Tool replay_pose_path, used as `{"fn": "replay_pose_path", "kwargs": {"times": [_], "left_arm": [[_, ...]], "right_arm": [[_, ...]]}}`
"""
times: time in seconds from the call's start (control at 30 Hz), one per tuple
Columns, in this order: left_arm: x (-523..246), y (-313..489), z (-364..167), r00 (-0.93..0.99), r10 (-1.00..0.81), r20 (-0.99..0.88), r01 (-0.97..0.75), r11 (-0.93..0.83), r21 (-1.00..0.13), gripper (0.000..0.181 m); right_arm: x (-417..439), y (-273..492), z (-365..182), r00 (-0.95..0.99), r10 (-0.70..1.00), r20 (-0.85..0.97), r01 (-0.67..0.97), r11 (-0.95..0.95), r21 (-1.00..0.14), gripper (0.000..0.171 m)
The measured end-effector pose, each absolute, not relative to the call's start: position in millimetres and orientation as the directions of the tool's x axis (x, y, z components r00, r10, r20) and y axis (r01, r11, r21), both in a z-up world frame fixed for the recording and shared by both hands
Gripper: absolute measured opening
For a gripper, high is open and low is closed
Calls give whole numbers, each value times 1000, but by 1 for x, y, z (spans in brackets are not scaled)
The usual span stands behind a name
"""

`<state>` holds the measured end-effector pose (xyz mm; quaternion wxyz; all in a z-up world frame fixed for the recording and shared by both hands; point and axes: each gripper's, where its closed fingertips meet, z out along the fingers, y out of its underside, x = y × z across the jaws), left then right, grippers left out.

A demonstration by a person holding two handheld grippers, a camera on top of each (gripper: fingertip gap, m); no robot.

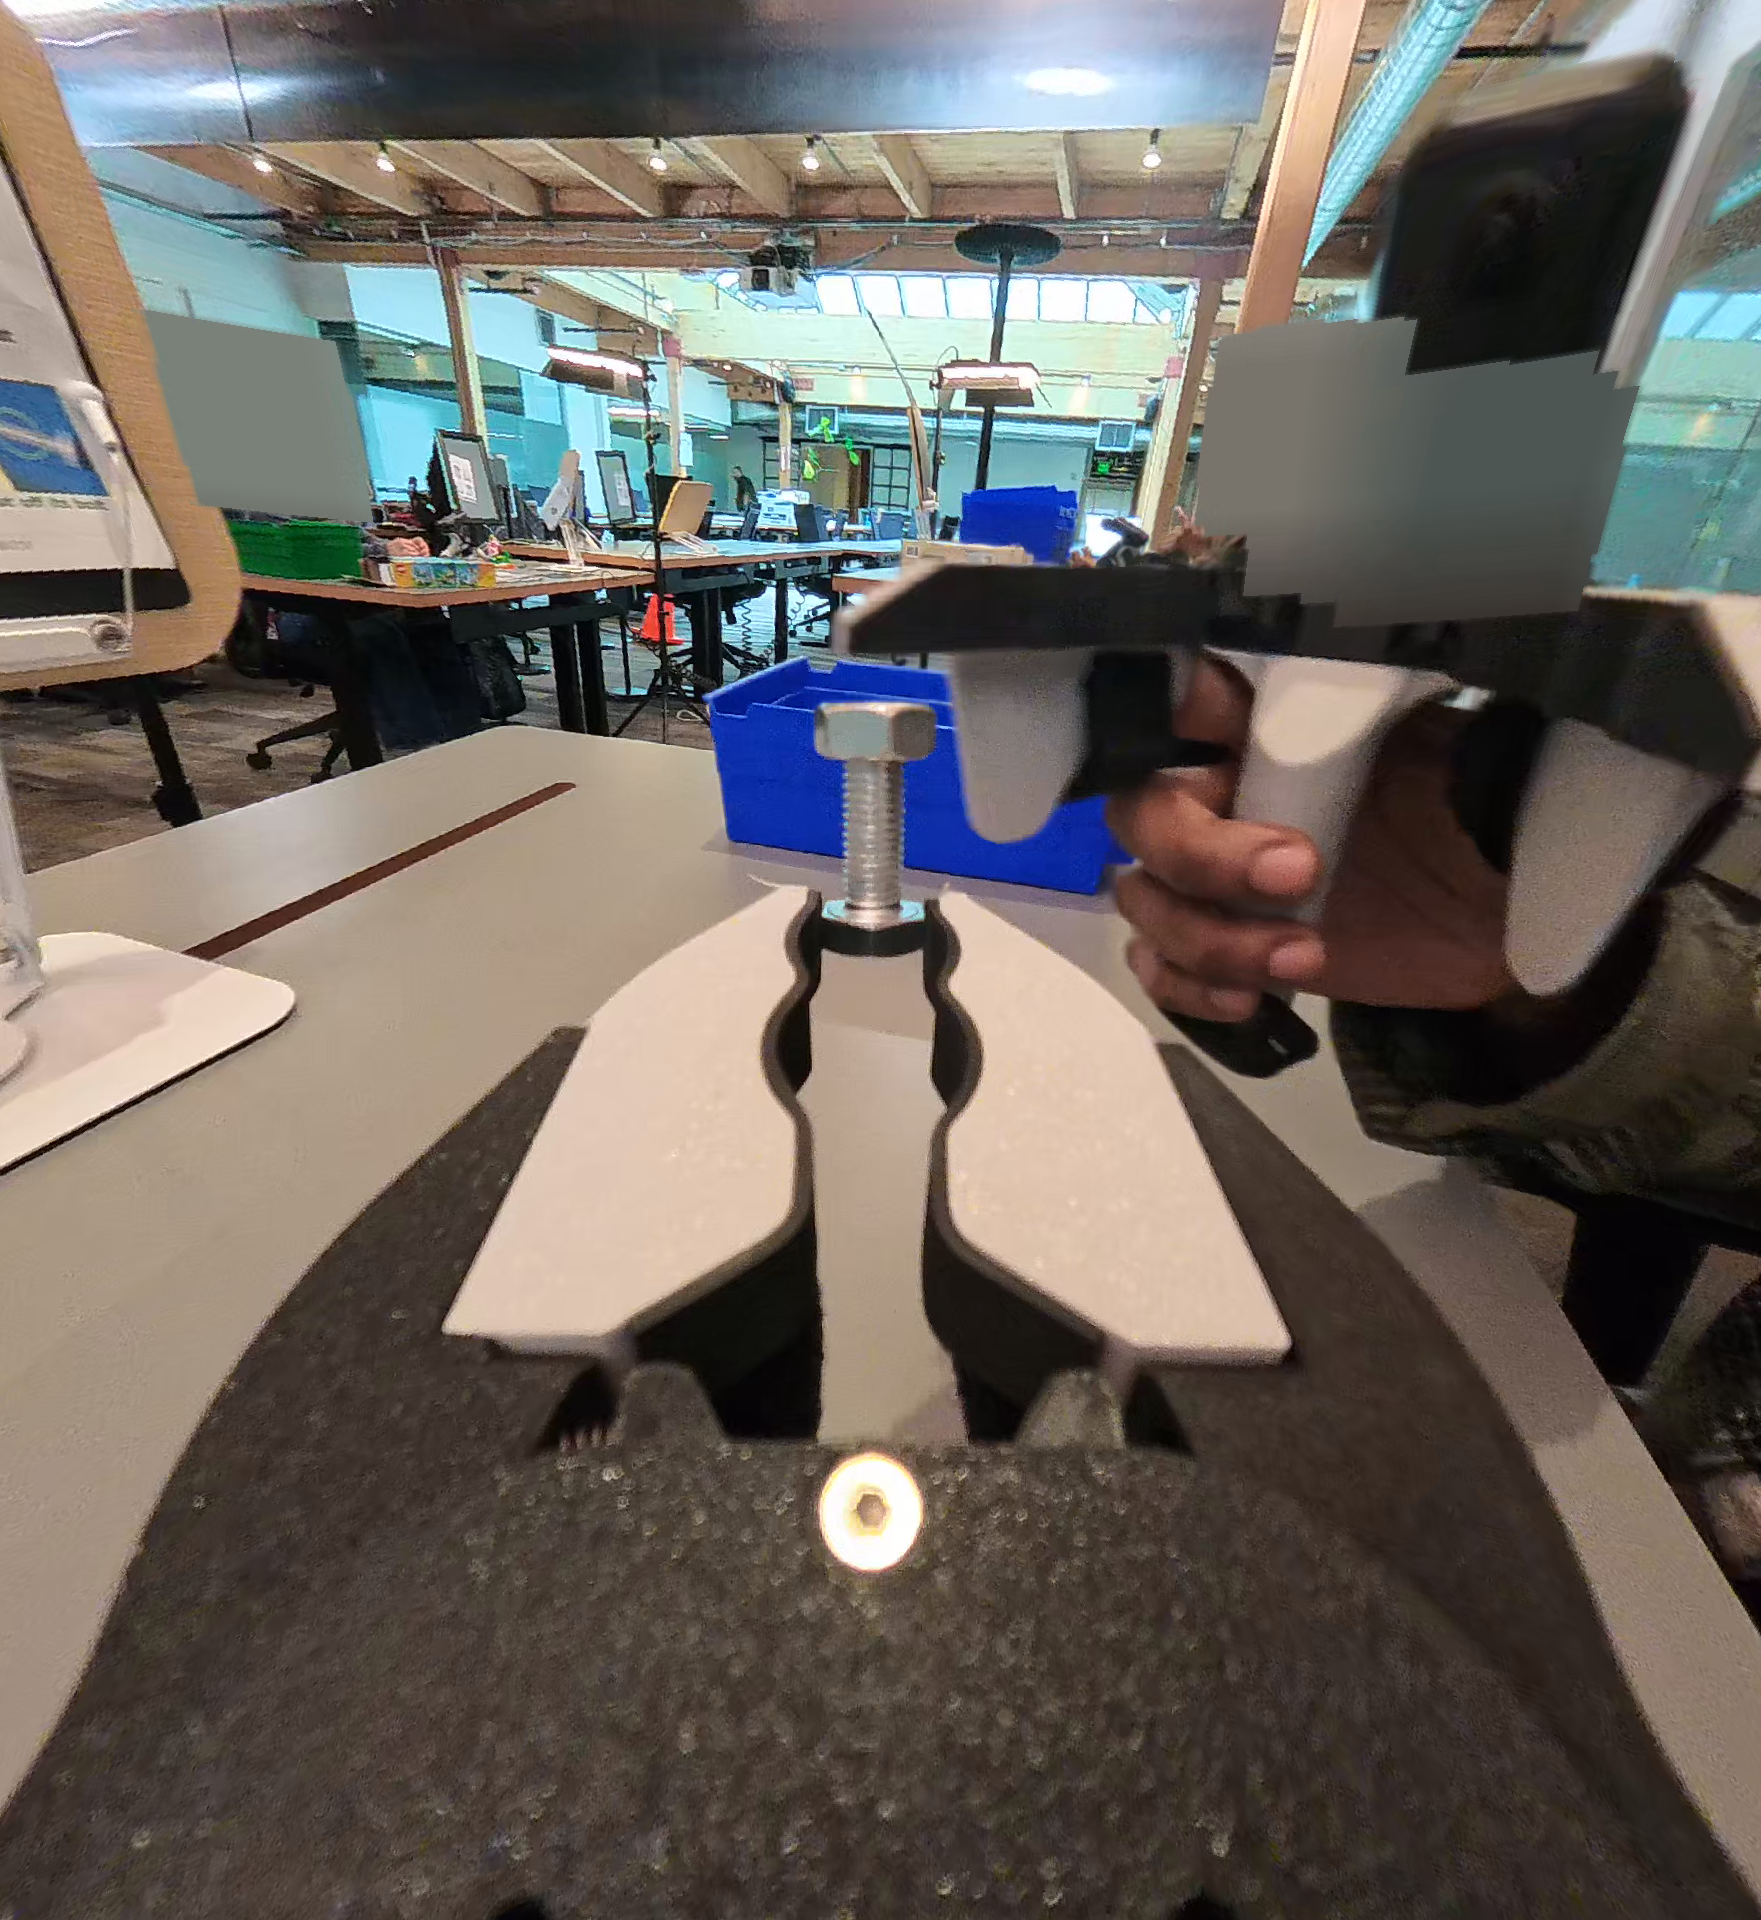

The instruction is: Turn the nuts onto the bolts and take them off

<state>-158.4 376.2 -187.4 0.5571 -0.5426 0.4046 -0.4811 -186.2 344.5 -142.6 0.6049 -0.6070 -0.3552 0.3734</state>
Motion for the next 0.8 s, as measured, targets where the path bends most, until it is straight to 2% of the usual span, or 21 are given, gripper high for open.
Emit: {"fn": "replay_pose_path", "kwargs": {"times": [0.17,0.33,0.43,0.57,0.7,0.8], "left_arm": [[-161,379,-186,231,-971,59,93,-39,-995,18],[-164,381,-185,229,-970,78,105,-56,-993,18],[-159,375,-185,213,-975,60,100,-39,-994,18],[-165,380,-183,237,-969,67,104,-43,-994,18],[-163,379,-184,223,-972,76,108,-53,-993,18],[-159,373,-184,207,-977,56,100,-36,-994,18]], "right_arm": [[-203,323,-161,381,922,-72,15,-84,-996,113],[-190,332,-148,474,880,-3,-1,-3,-1000,114],[-200,345,-145,436,899,-30,-10,-28,-1000,114],[-205,318,-156,392,918,-49,6,-56,-998,114],[-190,327,-138,475,880,1,-30,18,-999,114],[-199,340,-141,439,898,-31,-25,-22,-999,115]]}}
